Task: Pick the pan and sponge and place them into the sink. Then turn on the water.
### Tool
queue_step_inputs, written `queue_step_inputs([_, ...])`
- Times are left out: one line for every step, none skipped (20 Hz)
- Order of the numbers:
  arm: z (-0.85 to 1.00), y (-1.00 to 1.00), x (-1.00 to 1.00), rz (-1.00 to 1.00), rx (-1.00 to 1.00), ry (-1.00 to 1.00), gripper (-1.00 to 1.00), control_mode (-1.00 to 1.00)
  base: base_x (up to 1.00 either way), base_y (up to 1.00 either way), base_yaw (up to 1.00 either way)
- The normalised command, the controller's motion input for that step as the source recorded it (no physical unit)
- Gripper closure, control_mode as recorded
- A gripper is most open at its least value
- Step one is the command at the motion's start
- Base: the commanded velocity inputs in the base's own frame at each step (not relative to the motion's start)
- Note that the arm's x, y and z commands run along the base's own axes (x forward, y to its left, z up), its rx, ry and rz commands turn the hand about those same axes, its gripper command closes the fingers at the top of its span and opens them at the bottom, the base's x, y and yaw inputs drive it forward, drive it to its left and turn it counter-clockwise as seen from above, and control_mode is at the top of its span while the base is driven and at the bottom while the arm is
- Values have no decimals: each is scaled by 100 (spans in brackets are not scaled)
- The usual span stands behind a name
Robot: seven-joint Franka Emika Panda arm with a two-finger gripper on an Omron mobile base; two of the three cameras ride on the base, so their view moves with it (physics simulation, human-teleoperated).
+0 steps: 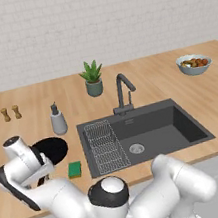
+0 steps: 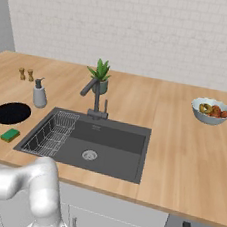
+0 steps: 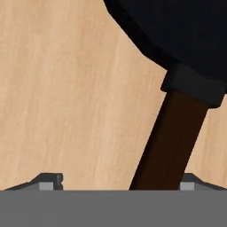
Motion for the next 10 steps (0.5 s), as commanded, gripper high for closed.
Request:
queue_step_inputs([-86,-60,-45,-1,0,-12,-100,-100,0,0,0])
queue_step_inputs([-91,-70,-51,-1,0,-13,-100,-100,0,0,0])
queue_step_inputs([-99,-86,-61,-2,3,-15,-100,-100,0,0,0])
queue_step_inputs([-100,-86,-62,-3,3,-16,-100,-100,0,0,0])
queue_step_inputs([-100,-81,-62,-3,2,-16,-100,-100,0,0,0])
queue_step_inputs([-100,-74,-61,-4,1,-15,100,-100,0,0,0])
queue_step_inputs([-100,-69,-61,-4,0,-16,100,-100,0,0,0])
queue_step_inputs([-100,-65,-54,-4,0,-13,100,-100,0,0,0])
queue_step_inputs([-100,-64,-47,-5,0,-11,100,-100,0,0,0])
queue_step_inputs([-98,-63,-44,-5,0,-10,100,-100,0,0,0])
